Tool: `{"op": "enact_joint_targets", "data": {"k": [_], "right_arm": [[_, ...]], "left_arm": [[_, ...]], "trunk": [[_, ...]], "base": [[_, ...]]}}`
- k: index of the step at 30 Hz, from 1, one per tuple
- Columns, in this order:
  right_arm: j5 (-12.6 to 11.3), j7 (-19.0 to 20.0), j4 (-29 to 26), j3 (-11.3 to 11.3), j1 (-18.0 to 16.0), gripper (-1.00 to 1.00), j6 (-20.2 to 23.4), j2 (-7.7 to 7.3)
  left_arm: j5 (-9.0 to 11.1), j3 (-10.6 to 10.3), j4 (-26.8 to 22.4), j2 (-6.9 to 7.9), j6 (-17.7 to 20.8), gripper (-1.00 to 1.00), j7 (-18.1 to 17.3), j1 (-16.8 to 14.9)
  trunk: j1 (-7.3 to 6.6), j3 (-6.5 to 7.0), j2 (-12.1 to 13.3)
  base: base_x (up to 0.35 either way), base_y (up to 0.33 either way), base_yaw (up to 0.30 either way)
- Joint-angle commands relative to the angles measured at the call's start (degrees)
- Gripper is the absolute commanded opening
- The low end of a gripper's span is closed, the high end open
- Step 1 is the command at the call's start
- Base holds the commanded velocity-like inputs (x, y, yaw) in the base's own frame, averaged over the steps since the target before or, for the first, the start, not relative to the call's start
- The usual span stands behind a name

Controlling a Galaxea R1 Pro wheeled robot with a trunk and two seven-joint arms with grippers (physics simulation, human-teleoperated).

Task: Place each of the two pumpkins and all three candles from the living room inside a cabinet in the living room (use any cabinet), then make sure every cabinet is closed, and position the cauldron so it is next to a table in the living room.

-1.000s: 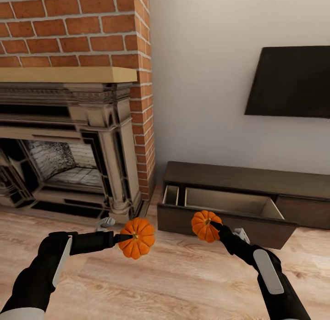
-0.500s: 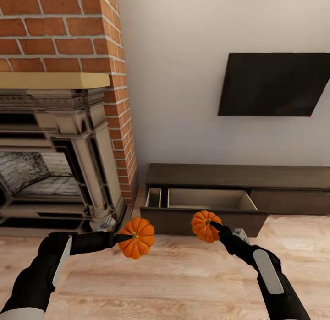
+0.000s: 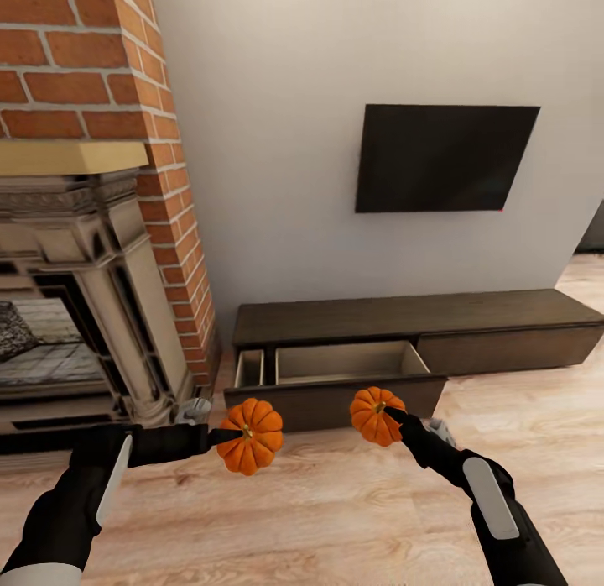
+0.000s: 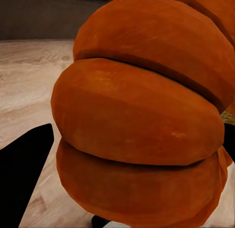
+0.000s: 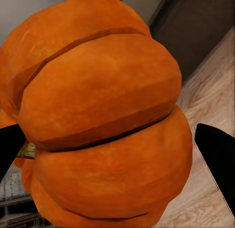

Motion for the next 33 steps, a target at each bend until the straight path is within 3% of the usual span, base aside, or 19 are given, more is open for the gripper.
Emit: {"op": "enact_joint_targets", "data": {"k": [1,4,8,17,23,24,26,28,31,32,33], "right_arm": [[-0.77,-0.09,-0.04,-0.08,-0.06,-1.00,0.26,0.02],[-0.77,-0.09,-0.04,-0.08,-0.07,-1.00,0.26,0.02],[-0.77,-0.09,-0.04,-0.08,-0.08,-1.00,0.26,0.02],[-0.75,-0.11,-0.04,-0.08,-0.05,-1.00,0.19,0.02],[-0.68,-0.35,-0.04,0.09,-0.04,-1.00,0.17,0.02],[-0.64,-0.41,-0.04,0.16,-0.05,-1.00,0.17,0.02],[-0.52,-0.47,-0.04,0.28,-0.04,-1.00,0.17,0.02],[-0.27,-0.54,-0.06,0.46,-0.04,-1.00,0.17,0.04],[0.02,-1.33,-0.12,0.67,-0.06,-1.00,0.23,0.10],[0.05,-2.06,-0.15,0.93,-0.07,-1.00,0.27,0.10],[0.19,-7.30,-0.21,4.88,-0.03,-1.00,0.25,0.11]], "left_arm": [[0.58,0.07,-0.05,-0.01,0.78,-1.00,-0.38,-0.03],[0.57,0.06,-0.05,0.02,0.78,-1.00,-0.13,-0.03],[0.97,0.16,-0.05,-0.46,0.78,-1.00,7.97,-0.03],[1.01,0.39,-0.02,-1.78,0.76,-1.00,19.39,-0.03],[1.09,0.52,0.03,-4.27,0.52,-1.00,33.68,-0.03],[1.13,0.55,0.04,-5.10,0.48,-1.00,38.29,-0.03],[1.17,0.56,0.04,-6.15,0.44,-1.00,43.04,-0.03],[1.18,0.56,0.04,-6.90,0.43,-1.00,46.08,-0.03],[1.23,0.52,0.04,-7.30,0.43,-1.00,47.51,-0.03],[1.24,0.53,0.04,-7.37,0.43,-1.00,47.64,-0.05],[1.28,0.41,-0.02,-7.75,0.48,-1.00,47.69,-0.04]], "trunk": [[0.00,-0.05,-0.03],[0.00,-0.05,-0.03],[0.00,-0.05,-0.03],[0.00,-0.05,-0.03],[0.00,-0.05,-0.03],[0.00,-0.05,-0.03],[0.00,-0.05,-0.03],[0.00,-0.05,-0.03],[0.00,-0.05,-0.03],[0.00,-0.05,-0.03],[0.00,-0.05,-0.03]], "base": [[0.000,0.000,-0.288],[0.000,0.000,-0.288],[0.000,0.000,-0.288],[0.000,0.000,-0.288],[0.000,0.000,-0.288],[0.000,0.000,-0.288],[0.000,0.000,-0.288],[0.000,0.000,-0.288],[0.000,0.000,-0.288],[0.000,0.000,-0.288],[0.000,0.000,-0.274]]}}
